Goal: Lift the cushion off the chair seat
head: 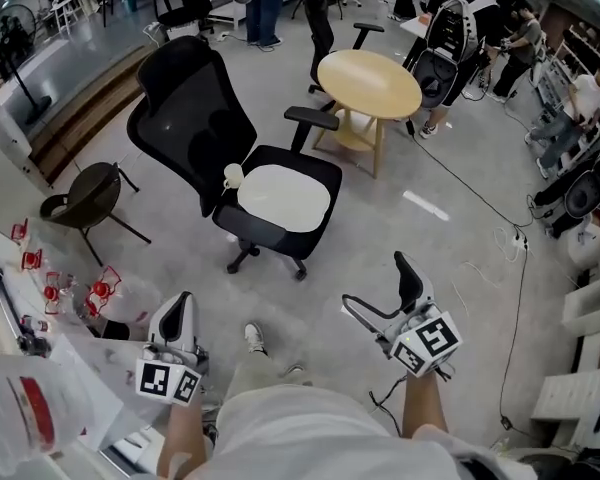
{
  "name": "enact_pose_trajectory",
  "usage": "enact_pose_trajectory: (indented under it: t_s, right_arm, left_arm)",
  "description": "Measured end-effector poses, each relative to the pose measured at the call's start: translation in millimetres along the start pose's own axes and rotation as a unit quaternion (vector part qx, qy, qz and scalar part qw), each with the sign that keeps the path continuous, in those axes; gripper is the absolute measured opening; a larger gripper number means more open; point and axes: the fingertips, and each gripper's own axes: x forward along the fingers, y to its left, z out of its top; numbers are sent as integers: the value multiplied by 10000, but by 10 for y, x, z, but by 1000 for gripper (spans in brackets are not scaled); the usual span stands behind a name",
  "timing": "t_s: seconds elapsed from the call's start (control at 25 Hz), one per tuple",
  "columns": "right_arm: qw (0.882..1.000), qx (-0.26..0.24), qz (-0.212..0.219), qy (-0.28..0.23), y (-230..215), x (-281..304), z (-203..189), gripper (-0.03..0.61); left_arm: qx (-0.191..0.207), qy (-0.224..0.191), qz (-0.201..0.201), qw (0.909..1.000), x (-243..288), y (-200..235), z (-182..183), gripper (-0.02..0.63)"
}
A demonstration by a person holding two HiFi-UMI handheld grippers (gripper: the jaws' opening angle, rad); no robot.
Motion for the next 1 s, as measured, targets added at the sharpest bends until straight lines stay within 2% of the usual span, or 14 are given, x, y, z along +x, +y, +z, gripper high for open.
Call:
enact_pose_trajectory:
  t_s: [0.2, 0.36, 0.72, 0.88, 1.0]
  right_arm:
    - [9997, 44, 11, 258, -206, 332, -134, 509]
    - [9987, 56, -197, 463, -507, 705, -167, 509]
    - [9977, -55, -300, 608, -1041, 2063, 215, 509]
    - [9972, -231, -251, 671, -1113, 2565, 333, 509]
    - [9966, -175, -296, 745, -1192, 2775, 301, 509]
  left_arm:
    - [-149, 90, -139, 9998, 482, 87, -169, 15]
    - [-247, 108, -359, 9990, 1035, 264, -245, 15]
    - [-351, -69, -411, 9985, 2229, 1215, -97, 15]
    - [-329, 6, -497, 9982, 2550, 1541, -96, 15]
    - [-433, 122, -442, 9980, 2755, 1728, -177, 15]
